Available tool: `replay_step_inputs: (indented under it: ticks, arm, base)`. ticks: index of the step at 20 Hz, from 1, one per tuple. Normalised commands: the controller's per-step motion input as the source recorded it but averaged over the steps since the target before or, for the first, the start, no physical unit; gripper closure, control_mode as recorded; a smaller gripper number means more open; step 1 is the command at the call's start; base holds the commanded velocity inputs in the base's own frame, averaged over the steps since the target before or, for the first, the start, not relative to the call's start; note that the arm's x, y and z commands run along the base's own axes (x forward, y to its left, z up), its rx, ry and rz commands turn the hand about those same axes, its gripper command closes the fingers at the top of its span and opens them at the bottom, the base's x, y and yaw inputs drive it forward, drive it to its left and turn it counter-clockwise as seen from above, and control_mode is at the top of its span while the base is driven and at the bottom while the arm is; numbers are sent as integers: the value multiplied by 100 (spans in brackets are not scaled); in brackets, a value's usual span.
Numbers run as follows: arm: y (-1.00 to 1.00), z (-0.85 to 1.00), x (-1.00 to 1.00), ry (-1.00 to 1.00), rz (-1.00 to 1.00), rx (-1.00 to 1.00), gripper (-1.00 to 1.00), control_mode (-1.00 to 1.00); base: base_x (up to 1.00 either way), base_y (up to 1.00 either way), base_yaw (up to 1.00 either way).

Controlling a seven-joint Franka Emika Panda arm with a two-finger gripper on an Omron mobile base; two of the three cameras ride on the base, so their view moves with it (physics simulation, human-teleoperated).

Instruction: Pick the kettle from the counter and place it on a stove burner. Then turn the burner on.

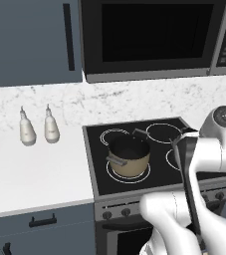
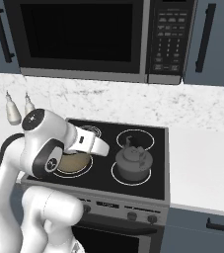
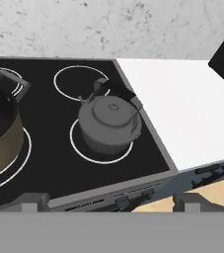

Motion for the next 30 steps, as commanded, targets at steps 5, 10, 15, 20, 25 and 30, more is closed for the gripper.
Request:
replay_step_inputs:
  ticks: [5, 10, 15, 20, 25, 30]
  arm:
    - [0, 0, -7, -4, 0, 0, -100, -100]
    - [-1, 0, -5, -3, 0, 0, -100, 100]
    - [0, 0, 0, 0, 0, 0, -100, 100]
    - [0, 0, 0, 0, 0, 0, -100, 100]
    - [0, 0, 0, 0, 0, 0, -100, 100]
    - [0, 0, 0, 0, 0, 0, -100, -100]
  base:
    - [0, 0, 0]
    - [-18, -33, 0]
    - [-7, -72, 0]
    - [0, -85, 0]
    - [0, -70, 0]
    - [0, -10, 0]
